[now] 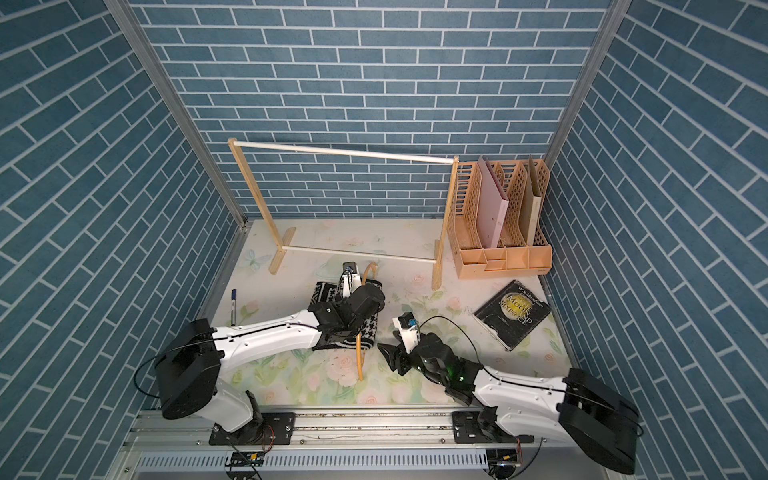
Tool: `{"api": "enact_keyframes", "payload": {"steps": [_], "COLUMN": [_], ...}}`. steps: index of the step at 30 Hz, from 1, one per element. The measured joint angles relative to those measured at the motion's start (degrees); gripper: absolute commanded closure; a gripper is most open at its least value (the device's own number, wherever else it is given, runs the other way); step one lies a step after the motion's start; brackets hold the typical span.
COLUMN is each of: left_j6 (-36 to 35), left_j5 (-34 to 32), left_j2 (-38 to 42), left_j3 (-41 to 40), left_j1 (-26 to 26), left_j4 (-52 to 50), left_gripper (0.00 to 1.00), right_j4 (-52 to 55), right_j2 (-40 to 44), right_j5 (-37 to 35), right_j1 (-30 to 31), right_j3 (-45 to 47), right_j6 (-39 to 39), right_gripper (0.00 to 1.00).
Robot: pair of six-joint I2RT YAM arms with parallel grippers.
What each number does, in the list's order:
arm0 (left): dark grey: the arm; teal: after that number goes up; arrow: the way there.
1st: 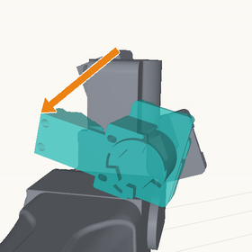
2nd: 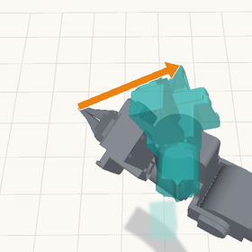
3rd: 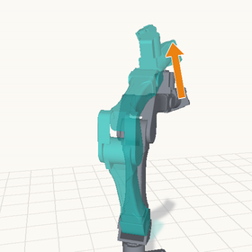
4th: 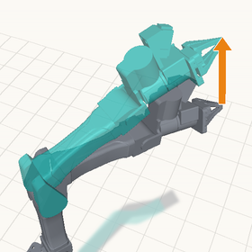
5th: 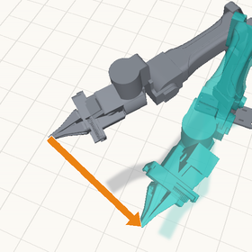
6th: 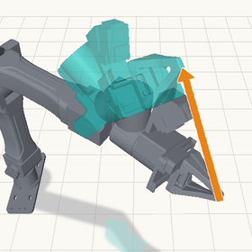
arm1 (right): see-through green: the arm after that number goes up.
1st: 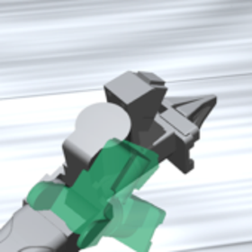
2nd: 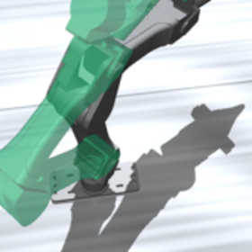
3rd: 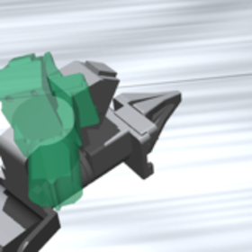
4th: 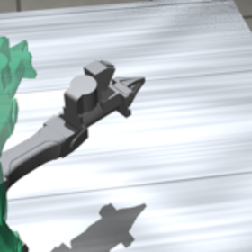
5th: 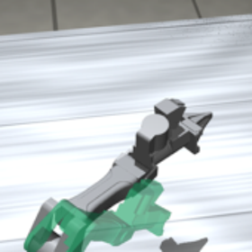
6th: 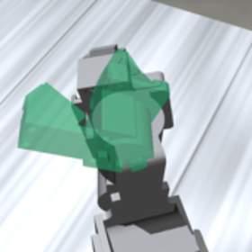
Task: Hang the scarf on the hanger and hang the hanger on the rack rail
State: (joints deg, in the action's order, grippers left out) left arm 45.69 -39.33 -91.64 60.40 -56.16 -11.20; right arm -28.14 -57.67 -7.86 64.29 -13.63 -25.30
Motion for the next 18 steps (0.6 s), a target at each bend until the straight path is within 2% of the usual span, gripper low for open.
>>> {"api": "enact_keyframes", "payload": {"steps": [3,6,15,18], "left_j6": [0.46,0.98,1.49,1.46], "left_j5": [-0.48,-0.96,-2.08,-2.49], "left_j2": [-1.86,-2.58,-3.54,-4.42], "left_j3": [1.75,2.16,2.91,3.69], "left_j1": [-0.02,-0.24,-0.72,-1.01], "left_j4": [-0.94,-0.96,-0.98,-0.94], "left_gripper": [1.0,1.0,1.0,1.0], "right_j4": [6.56,11.54,20.33,20.74], "right_j2": [2.97,1.44,-17.84,-22.12], "right_j5": [-7.02,-13.6,-30.49,-34.34], "right_j1": [4.2,8.35,23.67,26.47], "right_j3": [-1.27,-3.56,-19.06,-21.59], "right_j6": [-2.19,-4.96,-11.89,-14.93], "right_gripper": [0.36,0.36,0.39,0.41]}}
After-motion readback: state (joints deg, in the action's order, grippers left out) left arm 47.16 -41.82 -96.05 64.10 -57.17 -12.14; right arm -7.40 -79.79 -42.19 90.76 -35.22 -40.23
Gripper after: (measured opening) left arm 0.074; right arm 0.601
